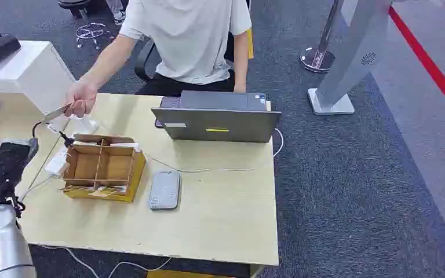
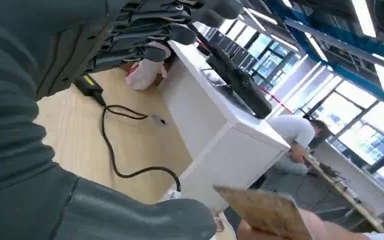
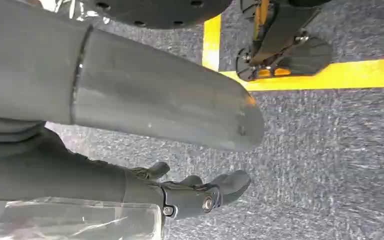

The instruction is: Pass the card to the sensor for recognition and then transmit it.

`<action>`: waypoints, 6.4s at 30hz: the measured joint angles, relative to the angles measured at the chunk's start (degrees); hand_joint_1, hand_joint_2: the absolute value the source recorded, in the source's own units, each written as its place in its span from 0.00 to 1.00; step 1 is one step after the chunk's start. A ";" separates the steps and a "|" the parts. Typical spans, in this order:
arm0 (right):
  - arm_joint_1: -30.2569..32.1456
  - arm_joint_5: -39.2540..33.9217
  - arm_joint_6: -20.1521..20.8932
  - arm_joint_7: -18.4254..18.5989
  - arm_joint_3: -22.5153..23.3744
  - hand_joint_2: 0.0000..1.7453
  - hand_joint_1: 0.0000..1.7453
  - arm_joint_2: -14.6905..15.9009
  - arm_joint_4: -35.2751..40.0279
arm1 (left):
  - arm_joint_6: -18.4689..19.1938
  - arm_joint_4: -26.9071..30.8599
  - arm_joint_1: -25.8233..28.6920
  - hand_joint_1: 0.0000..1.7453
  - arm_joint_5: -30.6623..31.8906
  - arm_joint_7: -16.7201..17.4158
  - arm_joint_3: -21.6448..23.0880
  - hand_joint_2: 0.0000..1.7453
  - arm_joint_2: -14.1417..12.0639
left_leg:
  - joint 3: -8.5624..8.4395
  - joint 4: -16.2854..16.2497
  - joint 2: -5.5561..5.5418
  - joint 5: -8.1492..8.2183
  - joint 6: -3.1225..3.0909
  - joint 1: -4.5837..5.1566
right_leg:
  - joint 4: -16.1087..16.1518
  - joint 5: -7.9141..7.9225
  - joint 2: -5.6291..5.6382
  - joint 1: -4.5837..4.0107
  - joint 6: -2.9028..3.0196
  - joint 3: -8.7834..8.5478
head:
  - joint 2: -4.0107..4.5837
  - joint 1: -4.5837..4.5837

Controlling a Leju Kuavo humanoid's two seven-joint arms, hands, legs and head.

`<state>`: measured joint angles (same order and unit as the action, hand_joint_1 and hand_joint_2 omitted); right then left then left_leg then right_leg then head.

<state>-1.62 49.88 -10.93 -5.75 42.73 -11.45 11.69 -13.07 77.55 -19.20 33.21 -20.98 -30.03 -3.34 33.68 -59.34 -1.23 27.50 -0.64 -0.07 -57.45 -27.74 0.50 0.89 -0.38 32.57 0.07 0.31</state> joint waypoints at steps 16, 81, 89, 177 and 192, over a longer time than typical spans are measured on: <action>-0.18 2.45 1.07 2.62 0.00 0.00 0.00 0.00 -0.15 | -8.95 -10.57 -9.81 1.00 23.96 10.83 16.17 1.00 -6.23 | 0.00 -0.02 0.02 -0.01 0.00 0.00 | -0.03 0.03 0.03 0.00 0.01 0.01 | 0.00 0.00; -0.60 5.33 -1.42 5.73 3.54 0.00 0.00 0.00 -0.22 | -0.63 7.10 -1.45 1.00 56.47 28.80 47.27 1.00 -7.46 | 0.09 -0.03 0.00 -0.08 0.14 -0.01 | -0.04 0.09 0.02 -0.10 0.13 0.07 | 0.00 -0.02; -0.56 5.25 -1.40 5.53 4.46 0.00 0.00 -0.22 -0.22 | 5.93 8.70 -1.03 1.00 55.93 30.84 49.18 1.00 -7.21 | 0.07 -0.03 -0.01 -0.10 0.15 -0.01 | -0.04 0.12 0.01 -0.11 0.15 0.06 | 0.00 0.00; -0.66 8.70 -1.31 8.59 6.97 0.00 0.00 -0.55 -0.22 | 4.15 -3.30 -1.64 1.00 55.36 32.10 61.11 1.00 -3.89 | 0.01 -0.03 -0.04 -0.11 0.17 0.00 | -0.07 0.12 -0.03 -0.12 0.15 -0.01 | 0.00 -0.02; -0.63 12.18 -0.57 8.77 6.78 0.00 0.00 -0.52 -0.22 | -14.40 -3.50 -7.68 1.00 55.34 27.42 50.24 1.00 -7.37 | 0.02 -0.02 -0.04 -0.15 0.22 -0.04 | -0.10 0.13 -0.01 -0.16 0.17 0.03 | 0.00 0.00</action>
<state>-2.25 62.05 -11.50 3.02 49.51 -11.98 11.47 -27.48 74.05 -26.87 88.54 6.44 20.21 -10.71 33.70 -59.36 -1.27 27.35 -0.42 -0.11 -57.55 -27.61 0.50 0.73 -0.21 32.60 0.07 0.31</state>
